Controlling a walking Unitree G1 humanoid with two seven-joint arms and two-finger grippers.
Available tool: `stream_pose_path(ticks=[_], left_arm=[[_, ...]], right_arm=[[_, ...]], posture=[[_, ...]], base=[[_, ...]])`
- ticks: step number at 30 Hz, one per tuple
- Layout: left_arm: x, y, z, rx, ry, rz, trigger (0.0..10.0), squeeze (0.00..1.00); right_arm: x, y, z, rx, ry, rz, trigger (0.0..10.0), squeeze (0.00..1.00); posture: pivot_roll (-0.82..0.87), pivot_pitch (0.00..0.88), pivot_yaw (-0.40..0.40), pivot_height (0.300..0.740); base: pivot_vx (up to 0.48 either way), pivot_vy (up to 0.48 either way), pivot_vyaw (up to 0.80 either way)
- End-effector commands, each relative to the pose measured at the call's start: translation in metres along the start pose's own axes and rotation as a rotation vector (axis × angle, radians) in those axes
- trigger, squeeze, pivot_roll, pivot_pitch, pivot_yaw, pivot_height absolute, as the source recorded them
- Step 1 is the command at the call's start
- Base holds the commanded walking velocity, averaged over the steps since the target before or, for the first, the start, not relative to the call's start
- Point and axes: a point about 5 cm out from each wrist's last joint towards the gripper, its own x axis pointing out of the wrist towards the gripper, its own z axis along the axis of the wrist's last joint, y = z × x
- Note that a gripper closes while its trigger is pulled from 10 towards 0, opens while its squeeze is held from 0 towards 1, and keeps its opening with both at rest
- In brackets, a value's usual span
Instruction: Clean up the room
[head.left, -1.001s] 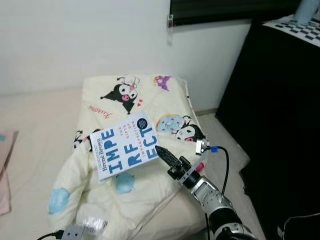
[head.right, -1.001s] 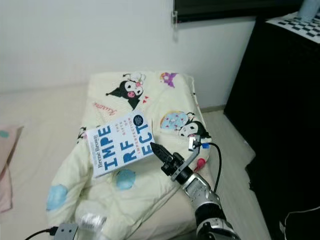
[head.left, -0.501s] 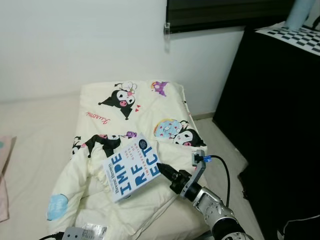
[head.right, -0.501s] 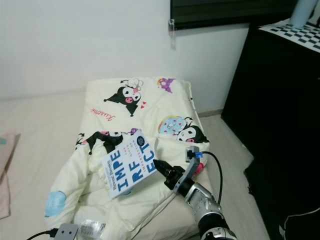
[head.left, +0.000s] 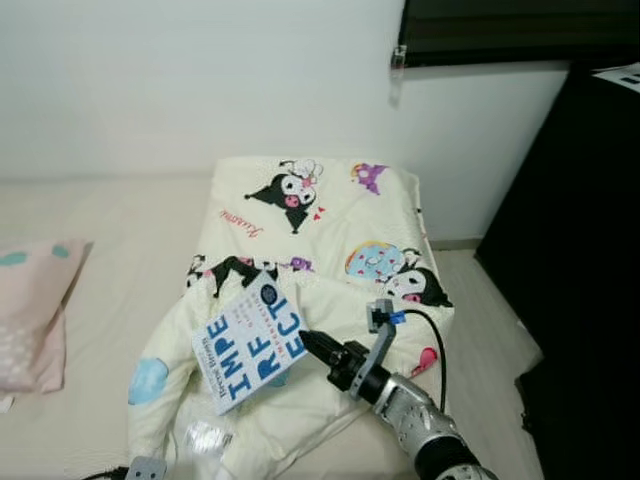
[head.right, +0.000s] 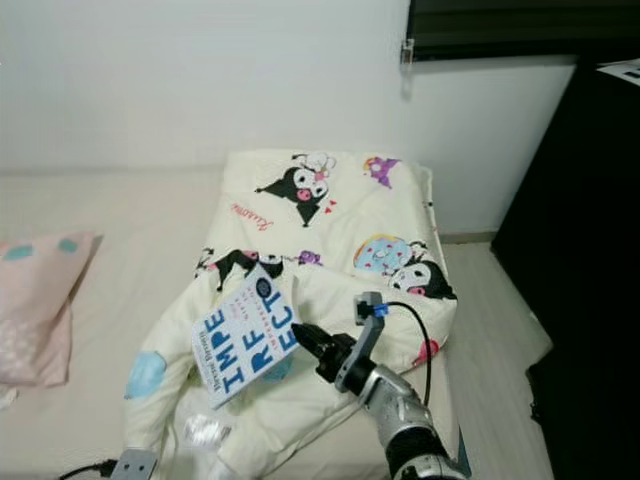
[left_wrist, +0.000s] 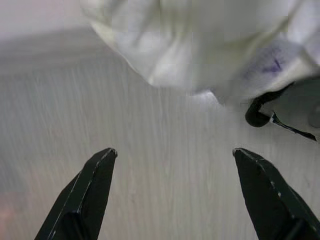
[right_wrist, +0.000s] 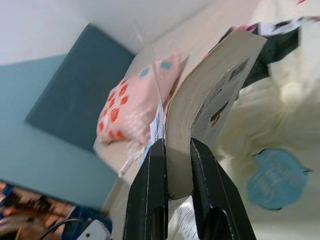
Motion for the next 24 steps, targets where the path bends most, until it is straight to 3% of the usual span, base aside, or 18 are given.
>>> stream_pose_path(ticks=[1, 24], left_arm=[[-0.0013, -0.0002, -0.0107, 0.015, 0.035, -0.005, 10.0, 0.0], [-0.0012, -0.0005, -0.0094, 0.064, 0.033, -0.027, 10.0, 0.0]], right_arm=[[0.0008, 0.0023, -0.0012, -0.007, -0.005, 0.024, 10.0, 0.0], [0.0031, 0.0052, -0.0019, -0.023, 0.006, 0.051, 10.0, 0.0]], posture=[[-0.01, 0.112, 0.005, 0.74], [-0.02, 0.105, 0.007, 0.74]], base=[[0.0, 0.0, 0.8], [0.0, 0.0, 0.8]])
